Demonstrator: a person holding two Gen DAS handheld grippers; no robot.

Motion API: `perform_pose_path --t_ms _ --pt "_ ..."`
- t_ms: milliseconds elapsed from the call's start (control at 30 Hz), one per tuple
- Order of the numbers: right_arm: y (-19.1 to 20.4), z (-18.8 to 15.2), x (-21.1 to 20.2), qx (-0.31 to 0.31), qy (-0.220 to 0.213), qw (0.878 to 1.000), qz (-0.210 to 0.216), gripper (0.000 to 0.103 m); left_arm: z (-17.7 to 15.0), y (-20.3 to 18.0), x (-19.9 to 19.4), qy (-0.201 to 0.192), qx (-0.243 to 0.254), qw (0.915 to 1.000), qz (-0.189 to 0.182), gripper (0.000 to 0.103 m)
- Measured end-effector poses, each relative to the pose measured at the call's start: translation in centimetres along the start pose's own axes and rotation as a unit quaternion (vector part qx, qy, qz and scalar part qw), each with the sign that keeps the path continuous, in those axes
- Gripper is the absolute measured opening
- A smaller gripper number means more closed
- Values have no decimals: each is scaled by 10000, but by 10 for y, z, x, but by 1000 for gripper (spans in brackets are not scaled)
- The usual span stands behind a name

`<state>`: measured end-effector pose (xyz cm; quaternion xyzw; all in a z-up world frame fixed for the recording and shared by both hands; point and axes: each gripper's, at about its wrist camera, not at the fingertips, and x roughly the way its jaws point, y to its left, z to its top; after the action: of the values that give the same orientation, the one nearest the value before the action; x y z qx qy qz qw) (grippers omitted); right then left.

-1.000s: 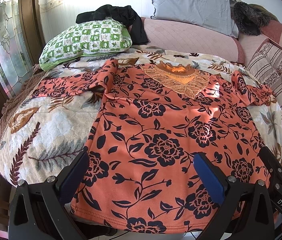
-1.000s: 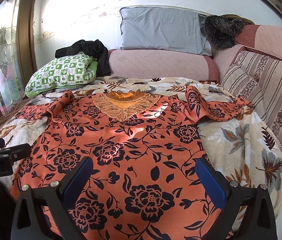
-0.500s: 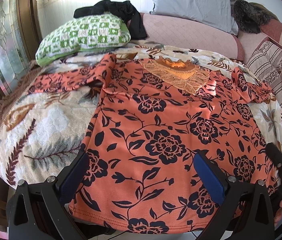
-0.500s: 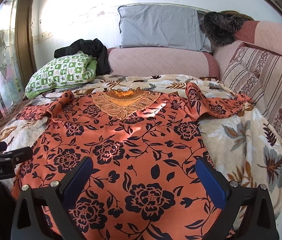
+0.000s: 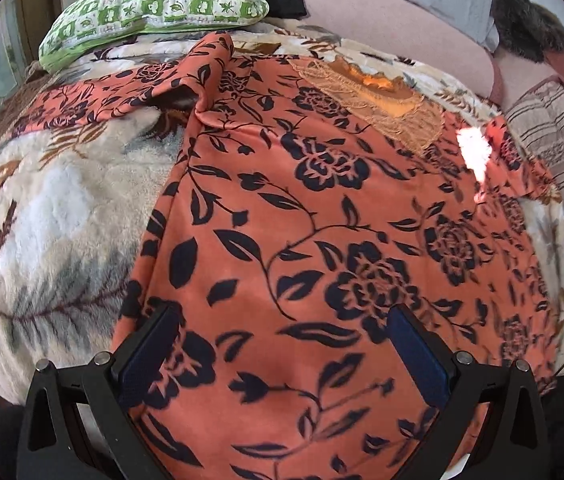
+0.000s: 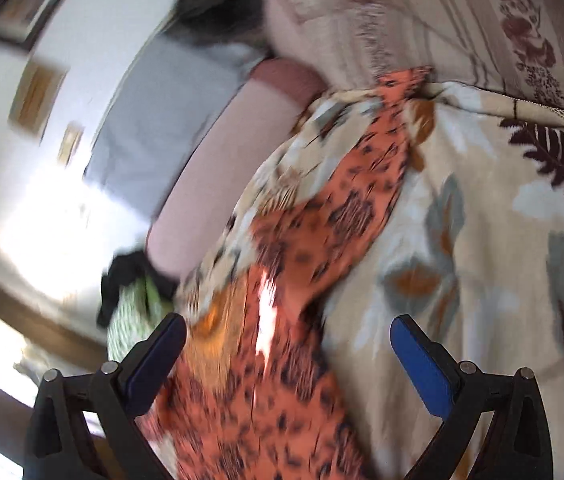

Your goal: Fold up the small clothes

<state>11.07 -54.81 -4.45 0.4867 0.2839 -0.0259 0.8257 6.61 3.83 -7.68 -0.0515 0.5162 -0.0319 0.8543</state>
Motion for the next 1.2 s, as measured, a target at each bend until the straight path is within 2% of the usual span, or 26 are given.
perform_pose_path --t_ms 133,200,267,333,433,467,500,533,567,633,667,700,800,933,1000,1100,1200 --pt "-18 91 33 212 -465 9984 -245 103 10 13 10 -149 130 9992 340 103" --pt "-27 128 49 195 -654 9958 -607 103 15 19 16 -223 133 9985 489 103" --pt "-37 154 74 177 -568 9935 -968 102 18 28 23 -279 48 9980 559 103" --pt "-45 170 95 145 -489 9918 -1175 102 17 38 35 -147 -139 9983 555 103" --pt "-57 188 119 178 -526 9889 -1376 90 15 42 37 -295 -113 9981 522 103" --pt "-58 193 129 104 -452 9875 -1504 82 14 41 39 -269 -67 9981 542 103" --pt "-61 199 140 82 -325 9856 -1660 66 14 43 39 -291 -80 9982 519 103" --pt "-65 202 149 105 -202 9839 -1773 55 13 45 39 -315 -138 9984 459 103" --pt "-66 204 154 111 -172 9825 -1854 34 12 47 40 -326 -173 9985 407 103" --pt "-57 209 157 -110 -264 9801 -1966 22 12 50 38 -351 -203 9987 311 103" --pt "-44 210 156 -321 -284 9805 -1916 9 11 51 37 -380 -210 9987 259 103" --pt "-25 208 153 -615 -322 9809 -1816 8 11 51 37 -363 -162 9989 239 103" --pt "56 192 138 -1541 -425 9767 -1429 7 15 50 31 -425 -63 9990 133 103" --pt "188 137 109 -2539 -522 9644 -518 7 20 74 4 -941 -602 9932 -336 103" --pt "256 94 99 -2914 -483 9554 30 8 18 92 -7 -1106 -919 9885 -478 103" --pt "329 16 91 -3249 -328 9420 771 8 13 114 -14 -1161 -1324 9829 -537 103" --pt "370 -74 116 -3419 25 9336 1076 8 9 126 -24 -1353 -1453 9786 -543 103"
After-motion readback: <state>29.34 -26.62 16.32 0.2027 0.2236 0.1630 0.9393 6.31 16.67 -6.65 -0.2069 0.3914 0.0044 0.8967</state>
